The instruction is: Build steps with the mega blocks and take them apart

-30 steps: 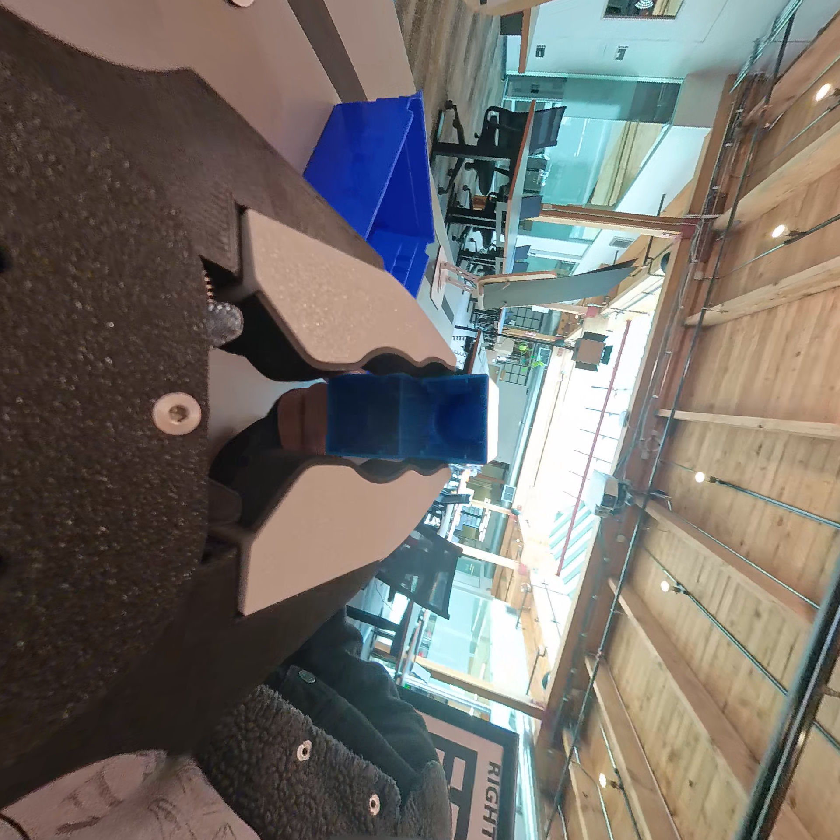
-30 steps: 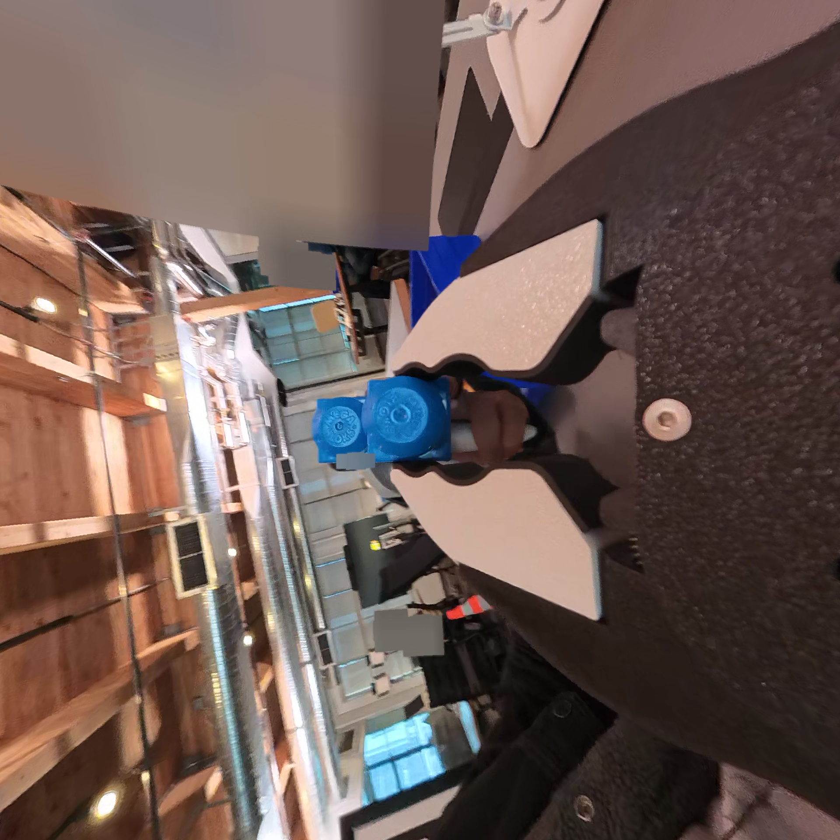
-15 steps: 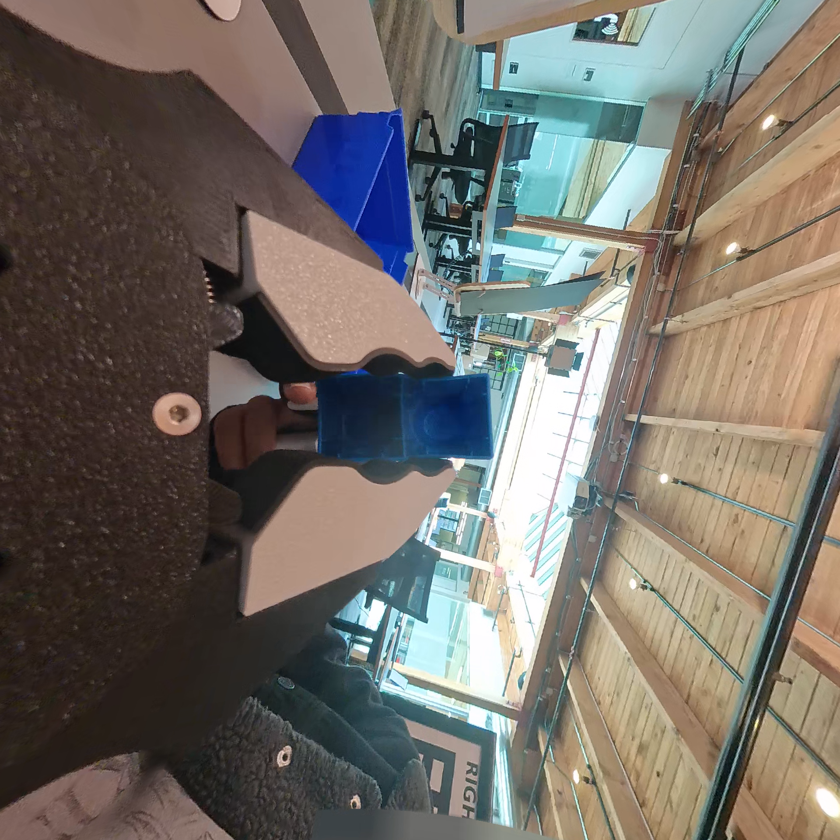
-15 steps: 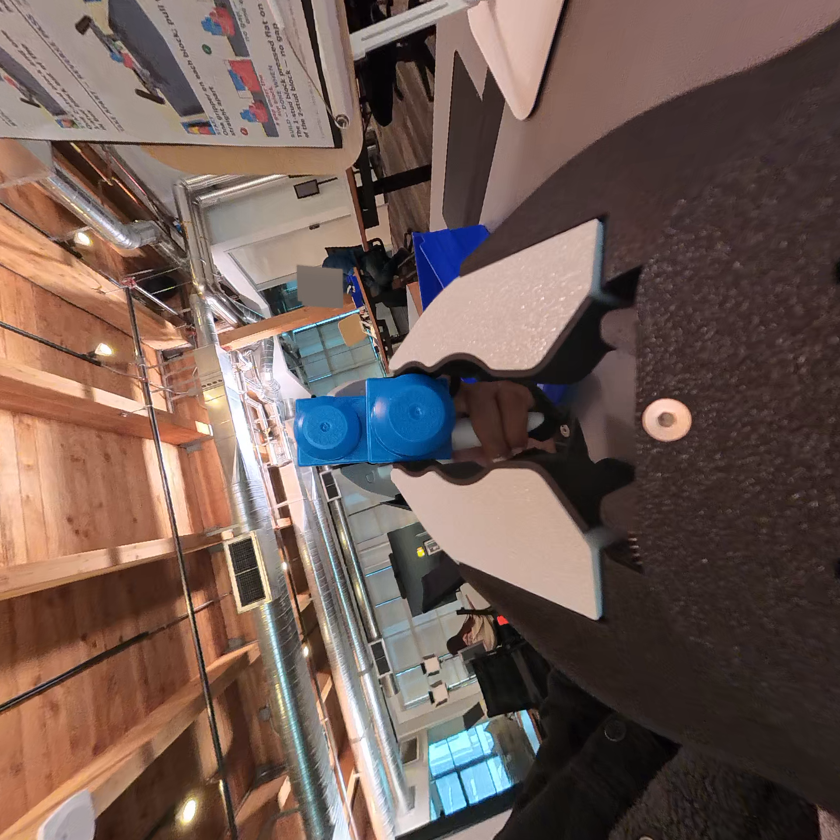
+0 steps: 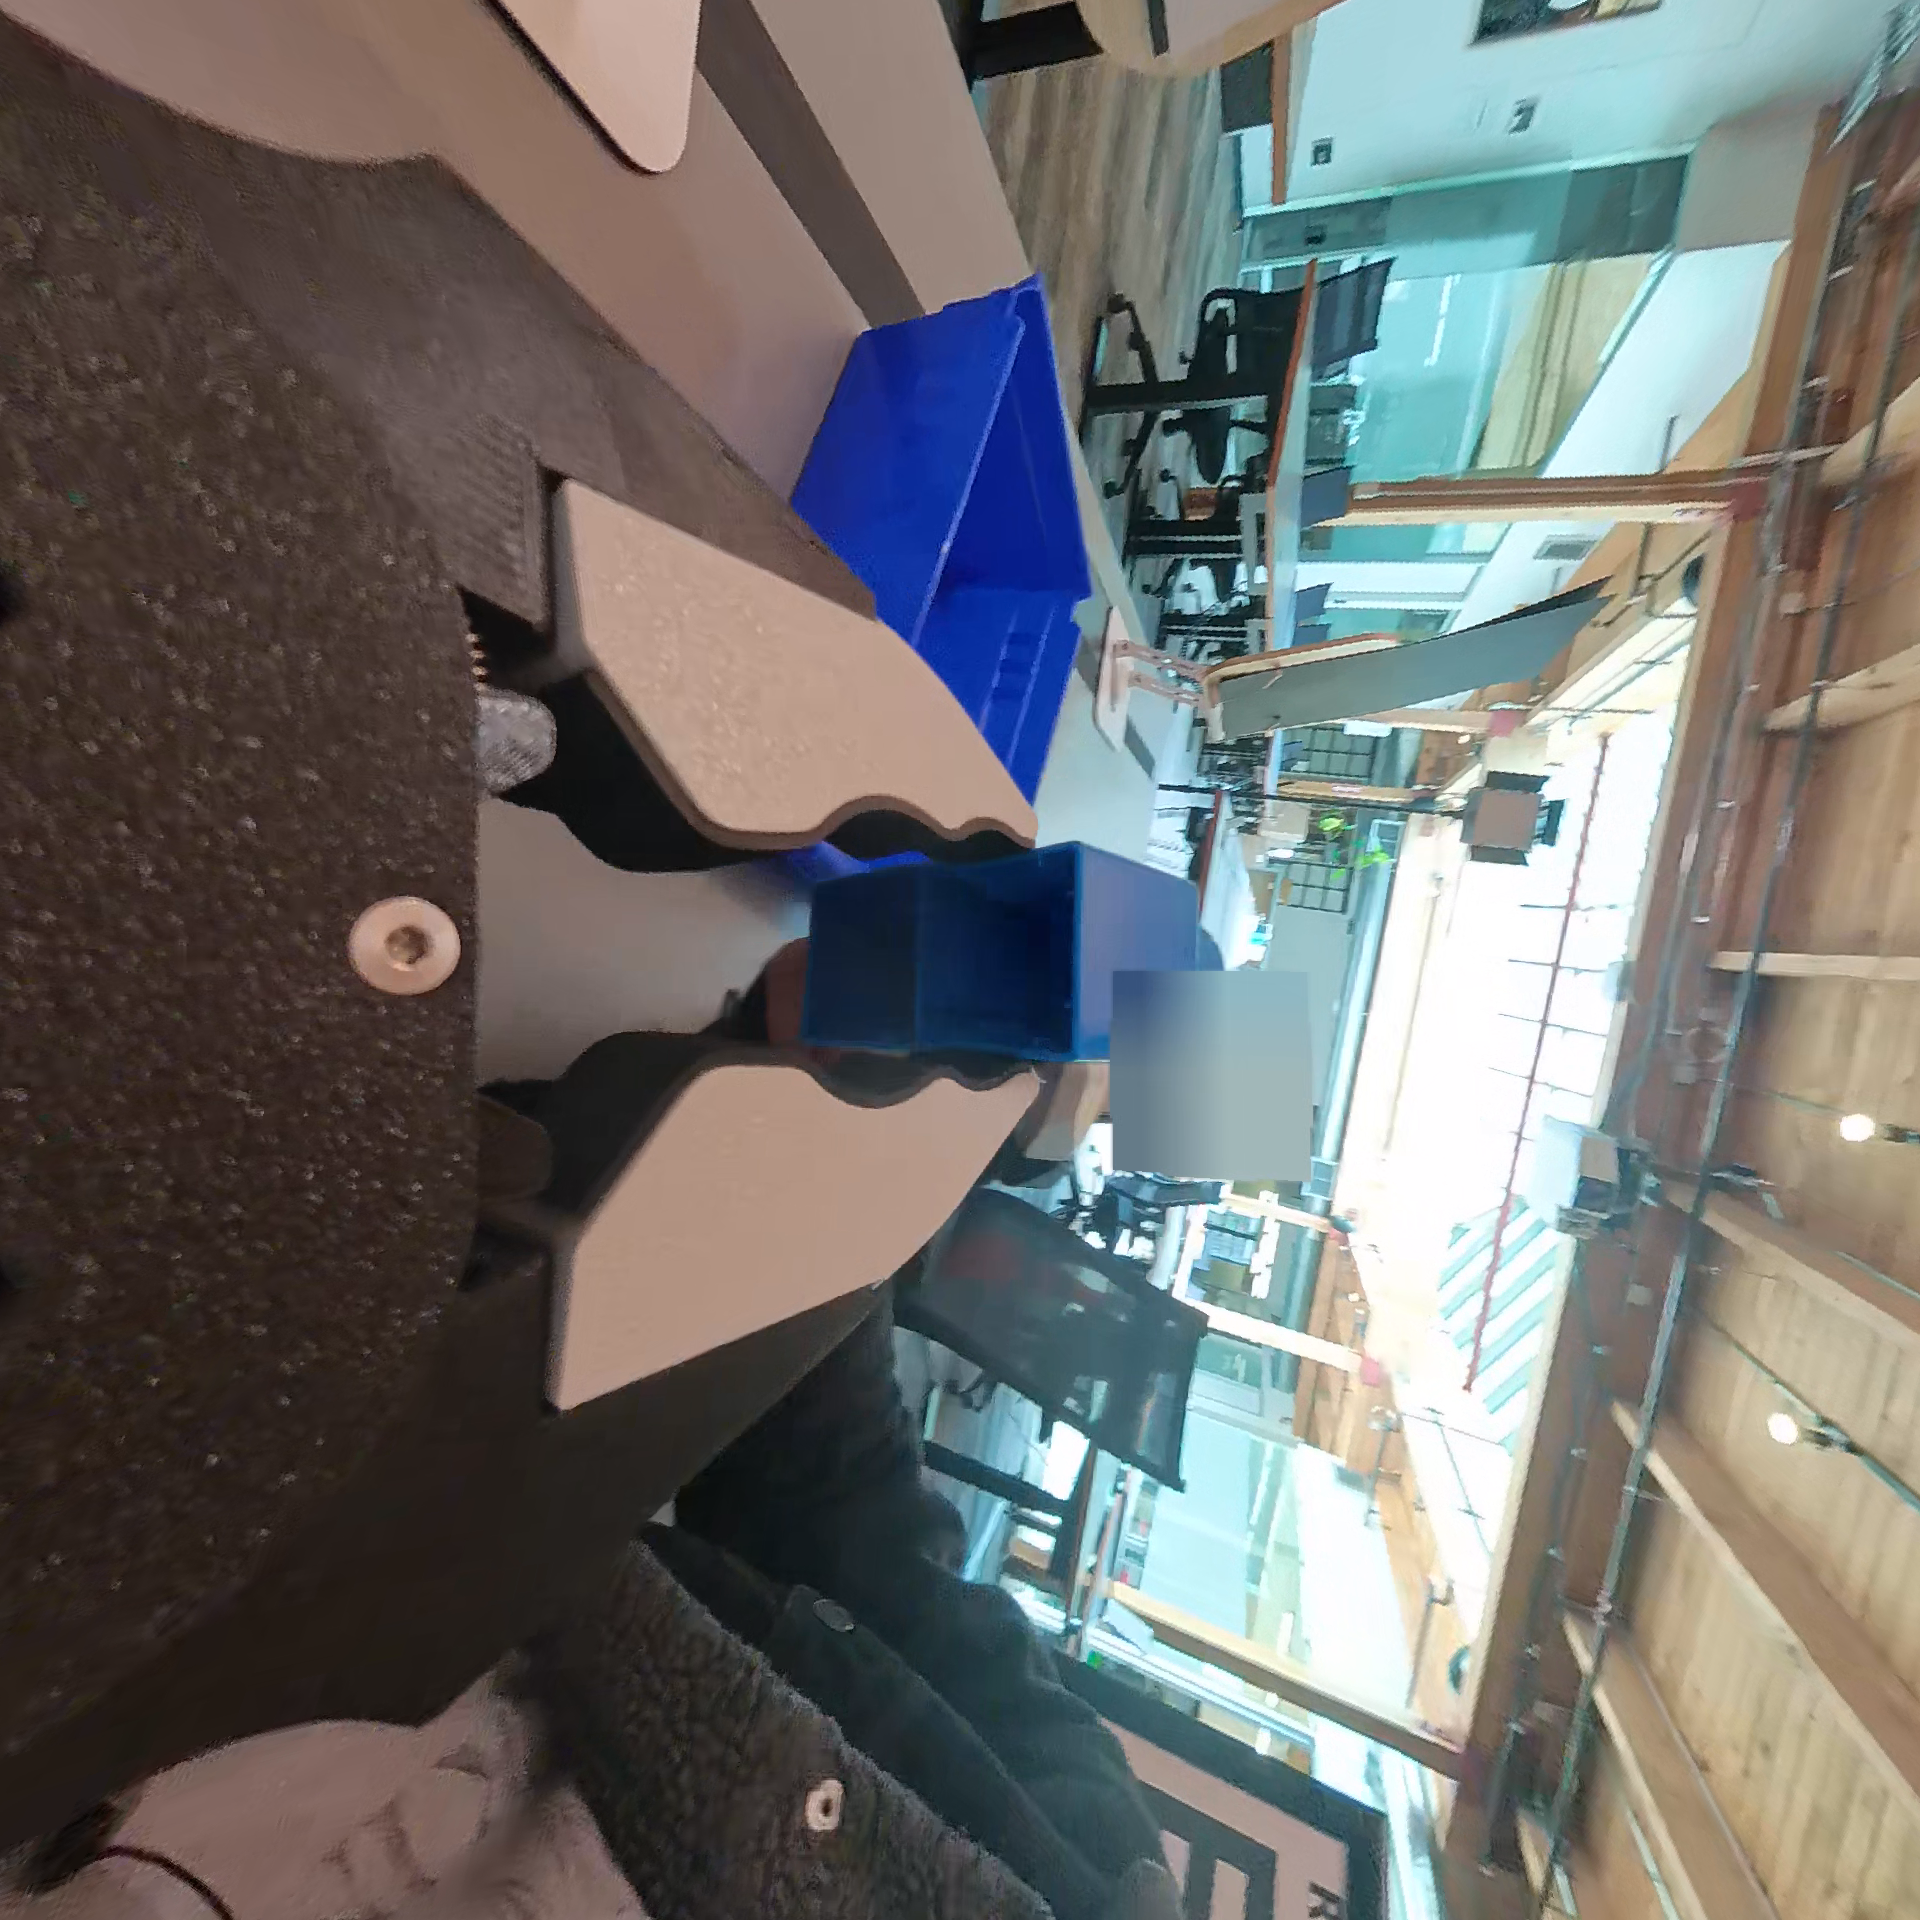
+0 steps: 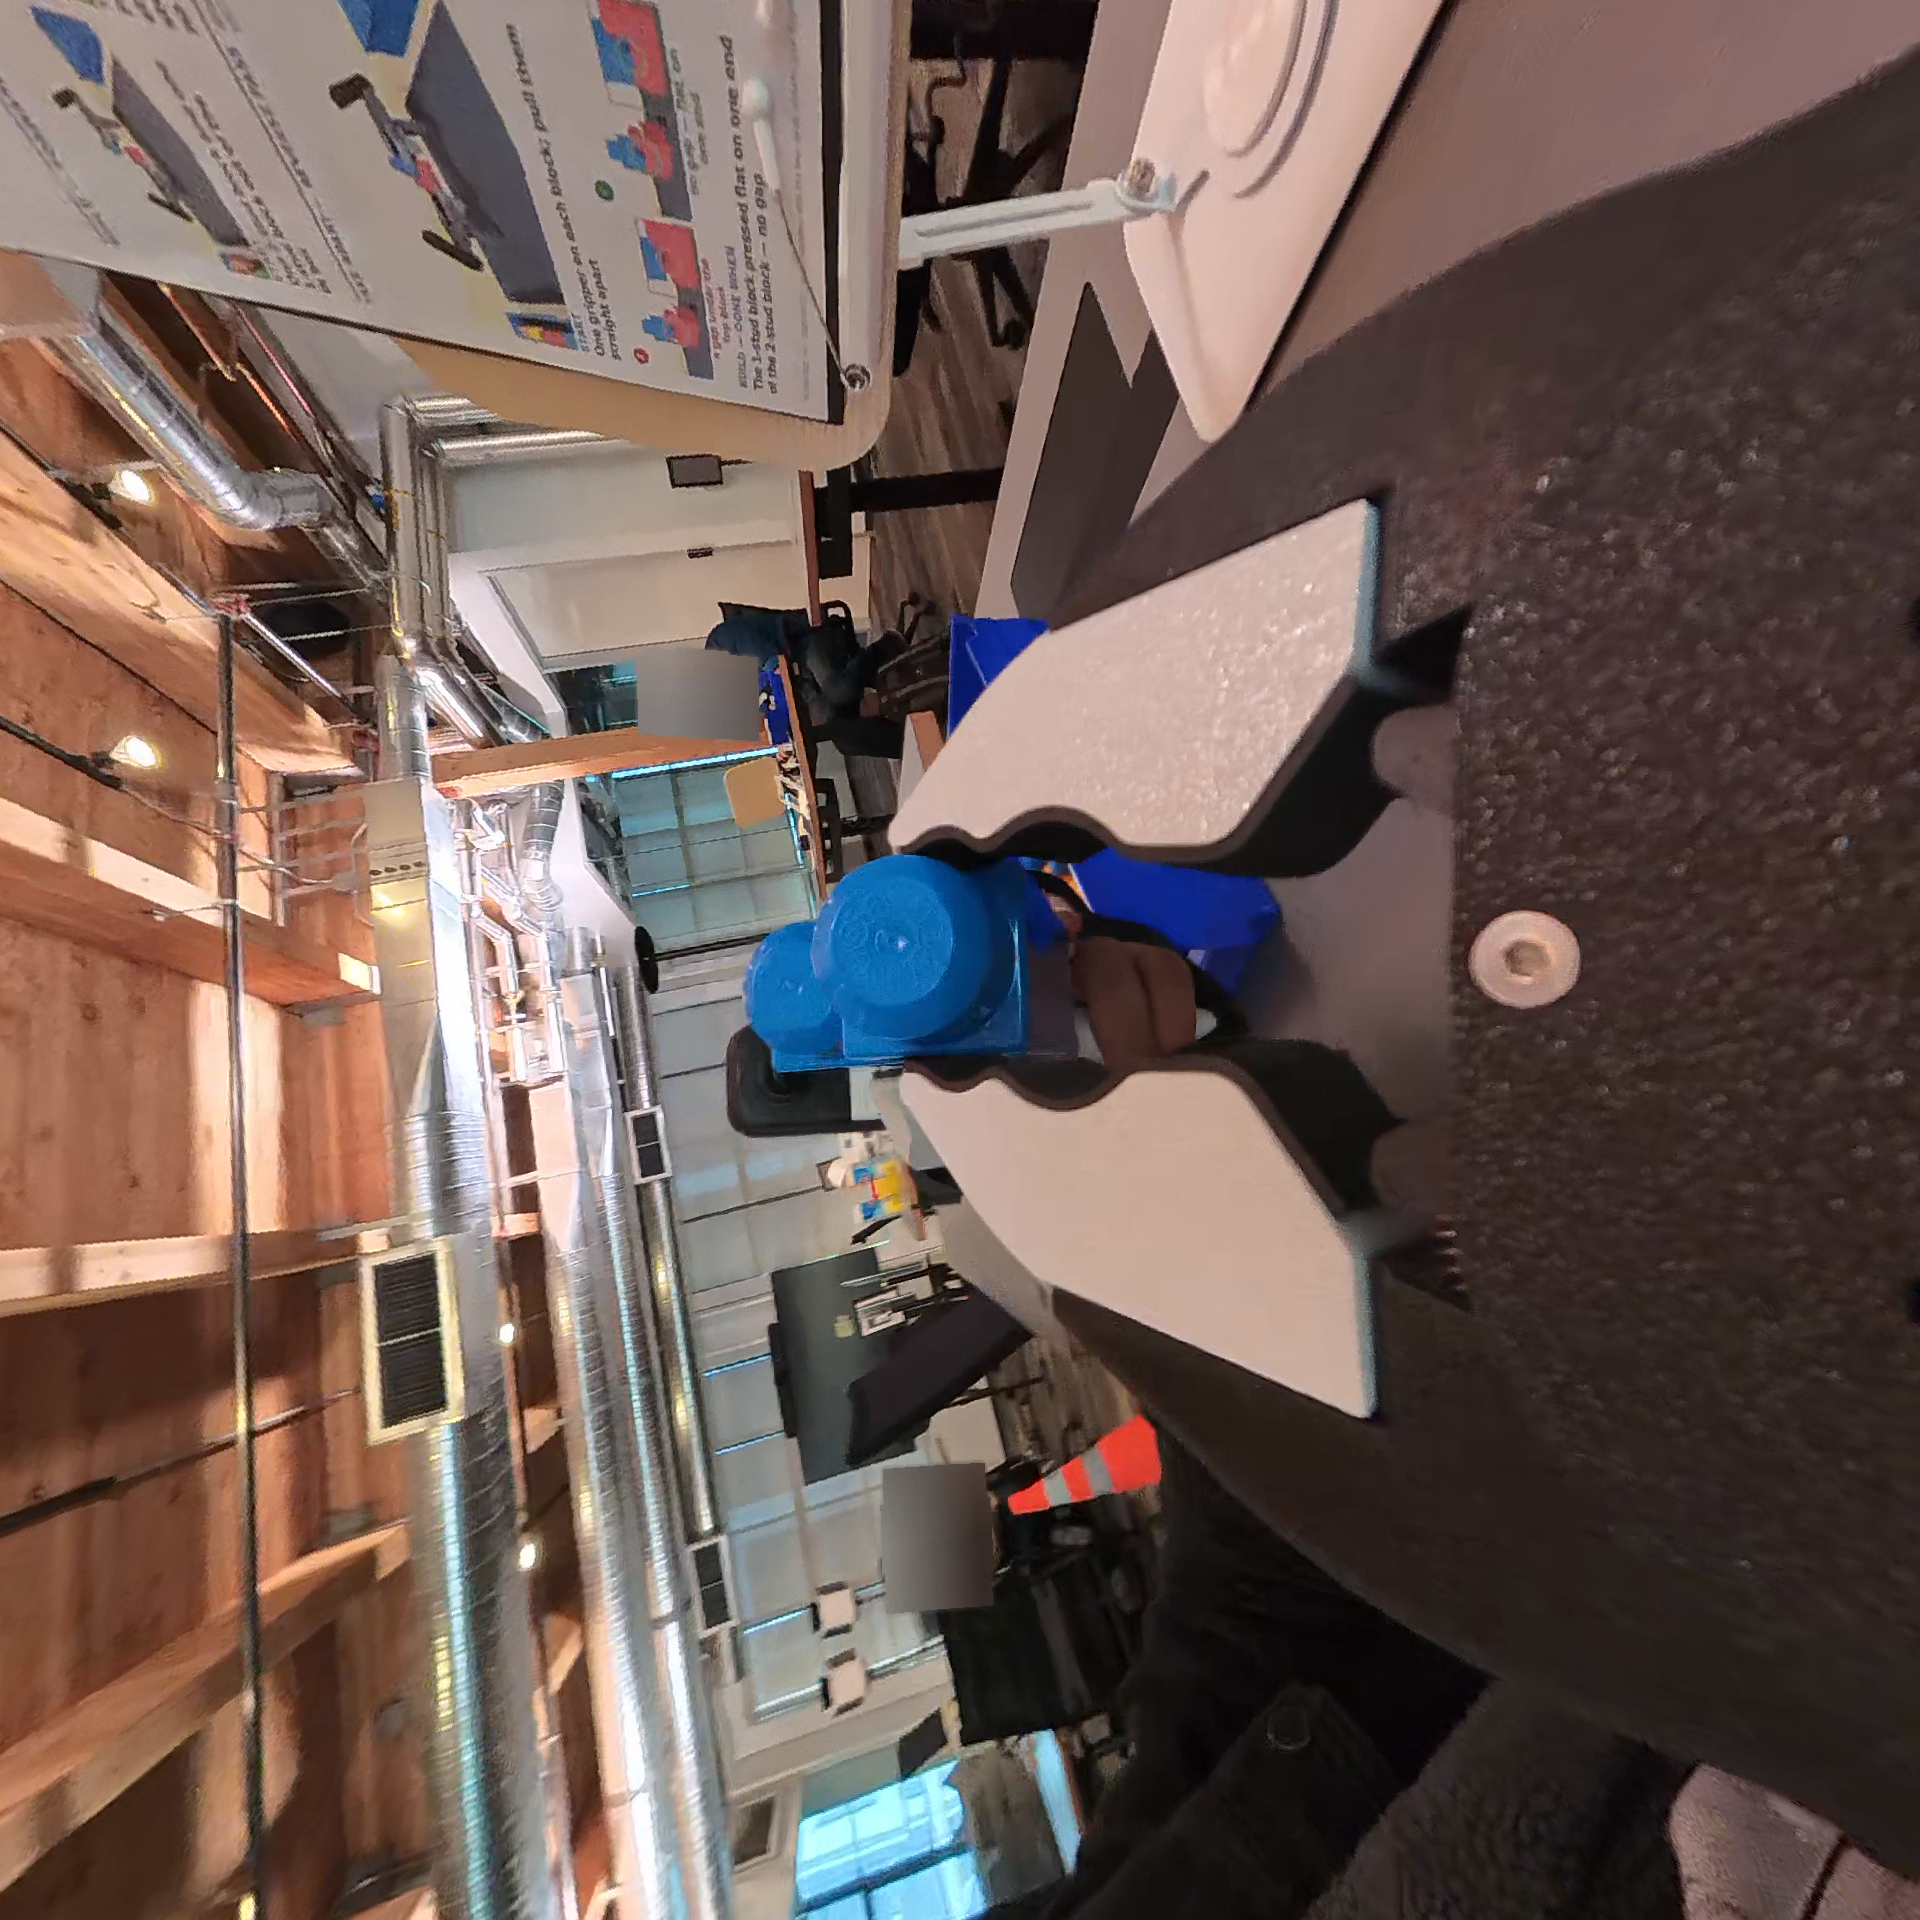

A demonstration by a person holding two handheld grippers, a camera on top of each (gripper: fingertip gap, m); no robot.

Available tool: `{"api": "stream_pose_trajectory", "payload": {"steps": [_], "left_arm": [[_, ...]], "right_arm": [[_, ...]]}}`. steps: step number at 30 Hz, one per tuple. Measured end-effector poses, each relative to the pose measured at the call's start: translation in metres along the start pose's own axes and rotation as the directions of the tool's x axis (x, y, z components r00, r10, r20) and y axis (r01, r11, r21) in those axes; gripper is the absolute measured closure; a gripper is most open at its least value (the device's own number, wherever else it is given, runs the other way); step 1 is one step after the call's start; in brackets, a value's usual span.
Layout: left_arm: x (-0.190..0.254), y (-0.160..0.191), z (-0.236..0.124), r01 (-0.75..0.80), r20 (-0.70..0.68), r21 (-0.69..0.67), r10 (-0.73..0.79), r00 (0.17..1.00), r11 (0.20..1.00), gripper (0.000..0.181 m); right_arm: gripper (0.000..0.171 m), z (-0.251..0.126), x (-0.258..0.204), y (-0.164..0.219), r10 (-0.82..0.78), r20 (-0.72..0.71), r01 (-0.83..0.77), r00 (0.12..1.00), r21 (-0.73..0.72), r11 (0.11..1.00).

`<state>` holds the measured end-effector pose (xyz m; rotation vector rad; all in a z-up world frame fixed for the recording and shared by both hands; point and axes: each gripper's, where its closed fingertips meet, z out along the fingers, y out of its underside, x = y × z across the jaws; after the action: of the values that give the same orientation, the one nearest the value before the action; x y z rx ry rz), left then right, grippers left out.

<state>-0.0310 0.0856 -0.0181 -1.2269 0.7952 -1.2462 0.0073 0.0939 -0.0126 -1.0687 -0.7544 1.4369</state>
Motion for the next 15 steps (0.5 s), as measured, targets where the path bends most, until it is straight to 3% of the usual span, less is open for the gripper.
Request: {"api": "stream_pose_trajectory", "payload": {"steps": [15], "left_arm": [[0.003, 0.078, 0.005, -0.057, -0.04, -0.417, 0.045, 0.998, 0.907, 0.146]], "right_arm": [[0.137, -0.009, -0.005, 0.005, -0.155, 0.053, 0.163, 0.986, -0.197, 0.967]]}}
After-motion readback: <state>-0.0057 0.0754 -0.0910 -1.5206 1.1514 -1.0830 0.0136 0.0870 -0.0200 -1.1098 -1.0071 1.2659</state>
